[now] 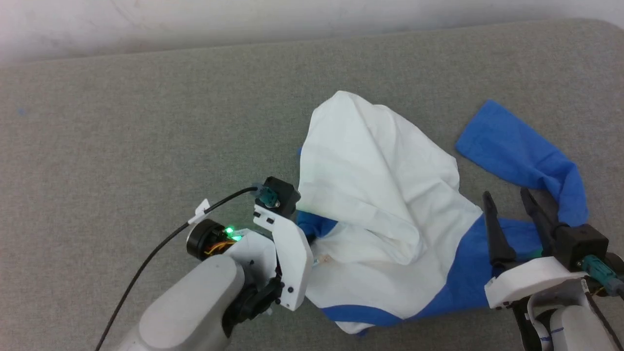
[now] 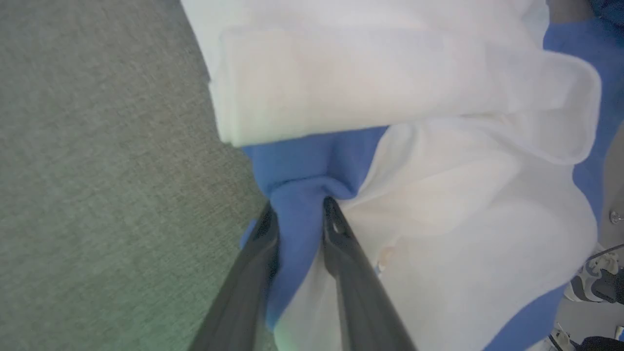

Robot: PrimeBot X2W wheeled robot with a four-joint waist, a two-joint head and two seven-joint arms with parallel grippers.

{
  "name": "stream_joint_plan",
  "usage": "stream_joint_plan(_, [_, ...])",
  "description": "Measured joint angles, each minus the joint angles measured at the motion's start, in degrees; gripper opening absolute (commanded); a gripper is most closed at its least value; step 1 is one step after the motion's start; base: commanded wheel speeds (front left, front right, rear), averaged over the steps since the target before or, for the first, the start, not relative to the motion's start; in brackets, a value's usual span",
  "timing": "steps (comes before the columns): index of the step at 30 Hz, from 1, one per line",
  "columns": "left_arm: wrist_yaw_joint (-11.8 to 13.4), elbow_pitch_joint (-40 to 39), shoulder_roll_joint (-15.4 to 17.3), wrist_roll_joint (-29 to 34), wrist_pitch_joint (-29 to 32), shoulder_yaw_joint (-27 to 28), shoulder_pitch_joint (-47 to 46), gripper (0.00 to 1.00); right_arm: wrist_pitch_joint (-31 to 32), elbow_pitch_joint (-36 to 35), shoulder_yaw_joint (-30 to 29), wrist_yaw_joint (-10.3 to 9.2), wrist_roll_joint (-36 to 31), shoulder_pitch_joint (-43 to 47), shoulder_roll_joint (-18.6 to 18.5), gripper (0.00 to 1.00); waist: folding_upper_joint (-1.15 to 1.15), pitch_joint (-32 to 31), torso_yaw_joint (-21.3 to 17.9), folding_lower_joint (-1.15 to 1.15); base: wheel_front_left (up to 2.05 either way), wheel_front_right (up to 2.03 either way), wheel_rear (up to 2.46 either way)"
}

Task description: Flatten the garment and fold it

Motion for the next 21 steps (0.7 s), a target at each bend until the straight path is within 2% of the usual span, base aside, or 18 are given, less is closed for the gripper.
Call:
stream_joint_plan(3, [0.1, 0.5, -0.5, 0.6, -2.6, 0.2, 0.0, 0.0, -0.1, 0.6, -0.3, 0.0, -0.2, 0.0, 0.0, 1.0, 0.0, 0.0, 0.0, 0.0, 0.0, 0.0, 0.0])
stream_joint_plan(8, [2.9, -0.7, 0.1, 1.2, -9.0, 3.2, 1.4, 0.0, 0.0, 1.3, -0.4, 0.0, -0.6, 0.2, 0.0, 1.0, 0.0, -1.8, 0.5, 0.0, 0.0, 0.0, 0.0])
stream_joint_plan(16, [11.3, -5.9, 2.5, 0.2, -19.8, 12.9, 9.0, 0.0, 0.8, 1.0, 0.2, 0.0, -1.2, 2.4, 0.0, 1.0, 0.0, -6.7, 3.6, -0.02, 0.0, 0.0, 0.0])
stream_joint_plan(21, [15.5, -3.4, 2.3, -3.7, -23.1, 17.8, 16.8, 0.0, 1.7, 0.4, 1.7, 0.0, -1.2, 2.5, 0.0, 1.0, 0.0, -8.6, 6.3, -0.02, 0.0, 0.0, 0.0])
